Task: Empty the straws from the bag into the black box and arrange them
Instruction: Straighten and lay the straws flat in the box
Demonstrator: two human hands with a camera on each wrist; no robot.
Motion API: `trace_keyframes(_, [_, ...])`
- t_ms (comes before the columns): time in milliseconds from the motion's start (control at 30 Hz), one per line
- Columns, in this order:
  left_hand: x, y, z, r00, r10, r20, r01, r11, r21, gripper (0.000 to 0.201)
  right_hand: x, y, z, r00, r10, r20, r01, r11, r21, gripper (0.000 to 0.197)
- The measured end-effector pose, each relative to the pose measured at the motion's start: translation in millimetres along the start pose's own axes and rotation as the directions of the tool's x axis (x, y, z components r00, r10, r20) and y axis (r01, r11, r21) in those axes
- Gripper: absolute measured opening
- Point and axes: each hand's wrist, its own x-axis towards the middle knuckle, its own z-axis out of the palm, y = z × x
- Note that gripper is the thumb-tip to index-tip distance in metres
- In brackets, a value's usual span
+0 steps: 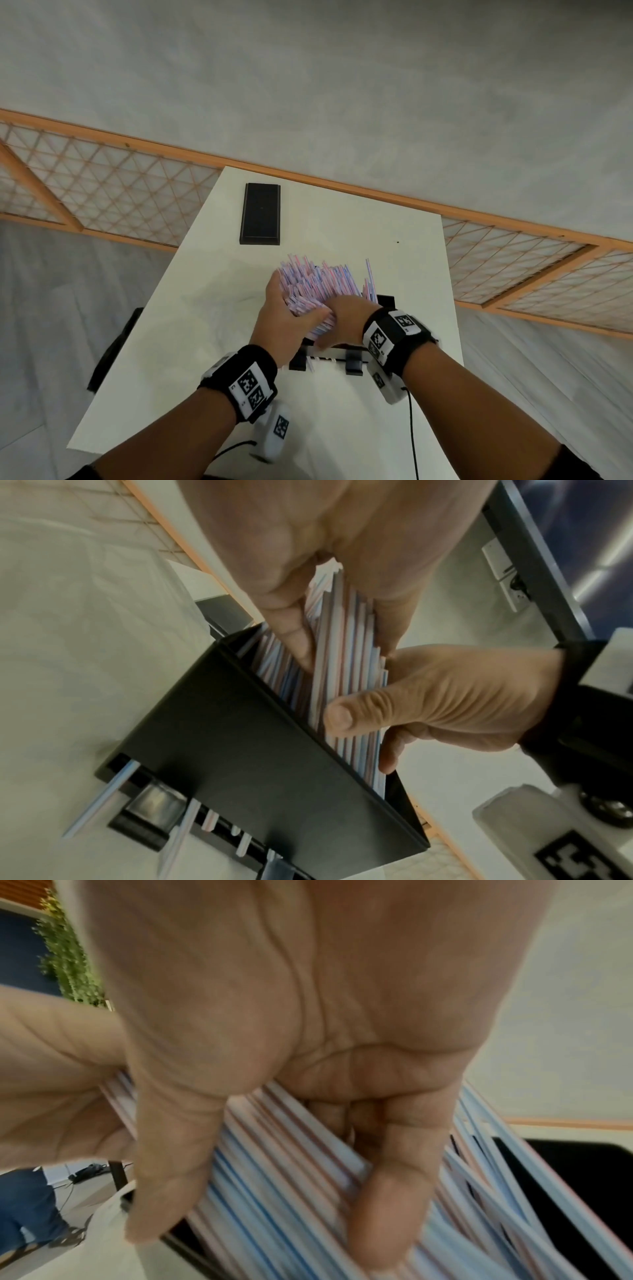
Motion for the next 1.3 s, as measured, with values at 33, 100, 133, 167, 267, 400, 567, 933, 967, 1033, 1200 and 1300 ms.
trace_keyframes(33, [0,-1,0,1.0,-0.01,-0.012,0.01,1.0,-0.001,0.11,-1,-1,-2,1.0,-0.004,-0.008,0.004,1.0,-0.02,0.043])
trace_keyframes(100, [-2,1,-1,0.998,-0.053,-0.026,0.053,0.999,0.004,0.109,-3,-2,-3,0.999,-0.021,-0.029,0.019,0.998,-0.067,0.04])
trace_keyframes(133, [-3,1,-3,0.998,-0.057,-0.032,0.058,0.998,0.017,0.108,-6,-1,-3,0.999,-0.03,-0.045,0.026,0.996,-0.083,0.038])
trace_keyframes(167, [-5,3,-6,0.998,-0.048,-0.039,0.05,0.997,0.052,0.104,-8,0,-2,0.997,-0.036,-0.067,0.03,0.995,-0.09,0.036])
trace_keyframes(267, [-7,6,-20,0.996,-0.04,-0.074,0.054,0.981,0.189,0.095,-17,5,1,0.986,-0.046,-0.16,0.039,0.998,-0.046,0.03])
trace_keyframes(400, [-6,6,-40,0.993,-0.041,-0.113,0.068,0.966,0.248,0.087,-37,14,9,0.948,-0.054,-0.315,0.062,0.998,0.017,0.016])
trace_keyframes(567, [-18,4,-48,0.997,-0.019,-0.071,0.039,0.956,0.291,0.057,-53,12,36,0.924,-0.128,-0.361,0.146,0.989,0.021,0.015])
trace_keyframes(933, [-31,-17,-25,0.956,0.238,0.169,-0.292,0.786,0.544,0.041,-13,4,40,0.995,-0.092,0.042,0.093,0.995,-0.026,0.035])
trace_keyframes(967, [-29,-18,-23,0.942,0.252,0.22,-0.334,0.755,0.564,0.035,-8,2,37,0.993,-0.082,0.084,0.085,0.996,-0.027,0.036])
trace_keyframes(1033, [-24,-22,-19,0.916,0.269,0.298,-0.399,0.703,0.589,0.023,1,0,32,0.983,-0.047,0.179,0.054,0.998,-0.03,0.04])
trace_keyframes(1200, [-13,-30,-19,0.885,0.285,0.367,-0.457,0.677,0.577,0.014,18,-4,33,0.946,0.07,0.317,-0.043,0.995,-0.093,0.064])
trace_keyframes(1300, [-15,-32,-22,0.867,0.328,0.375,-0.495,0.647,0.58,0.017,25,-5,36,0.941,0.1,0.322,-0.05,0.986,-0.16,0.066])
